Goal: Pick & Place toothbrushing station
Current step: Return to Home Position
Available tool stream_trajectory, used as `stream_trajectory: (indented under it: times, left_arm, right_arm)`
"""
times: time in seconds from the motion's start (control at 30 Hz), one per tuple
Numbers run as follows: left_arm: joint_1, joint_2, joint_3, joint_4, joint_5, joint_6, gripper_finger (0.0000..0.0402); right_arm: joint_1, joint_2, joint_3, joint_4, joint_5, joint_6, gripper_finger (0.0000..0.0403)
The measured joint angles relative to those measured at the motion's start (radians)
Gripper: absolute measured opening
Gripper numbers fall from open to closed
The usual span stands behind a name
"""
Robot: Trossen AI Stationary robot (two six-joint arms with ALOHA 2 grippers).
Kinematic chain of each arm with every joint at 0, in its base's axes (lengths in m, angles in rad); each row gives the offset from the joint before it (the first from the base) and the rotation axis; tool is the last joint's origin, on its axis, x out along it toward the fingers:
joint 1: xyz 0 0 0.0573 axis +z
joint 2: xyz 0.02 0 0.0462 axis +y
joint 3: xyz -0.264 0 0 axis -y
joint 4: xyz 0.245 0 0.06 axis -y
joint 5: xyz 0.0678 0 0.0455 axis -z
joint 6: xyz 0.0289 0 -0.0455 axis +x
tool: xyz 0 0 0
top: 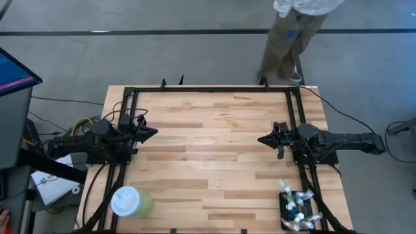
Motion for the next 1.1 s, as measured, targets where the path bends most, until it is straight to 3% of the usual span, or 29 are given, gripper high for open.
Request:
stream_trajectory:
  times: [0.33, 0.5, 1.1]
  left_arm:
    - [-0.138, 0.000, -0.090, 0.103, -0.008, 0.038, 0.0001]
    - [-0.213, 0.000, -0.093, 0.100, -0.073, 0.099, 0.0001]
    - [-0.225, 0.000, -0.093, -0.060, -0.109, 0.114, 0.0001]
  right_arm:
    - [0.000, 0.000, 0.000, 0.000, 0.000, 0.000, 0.0000]
    - [0.000, 0.000, 0.000, 0.000, 0.000, 0.000, 0.0000]
    - [0.000, 0.000, 0.000, 0.000, 0.000, 0.000, 0.0000]
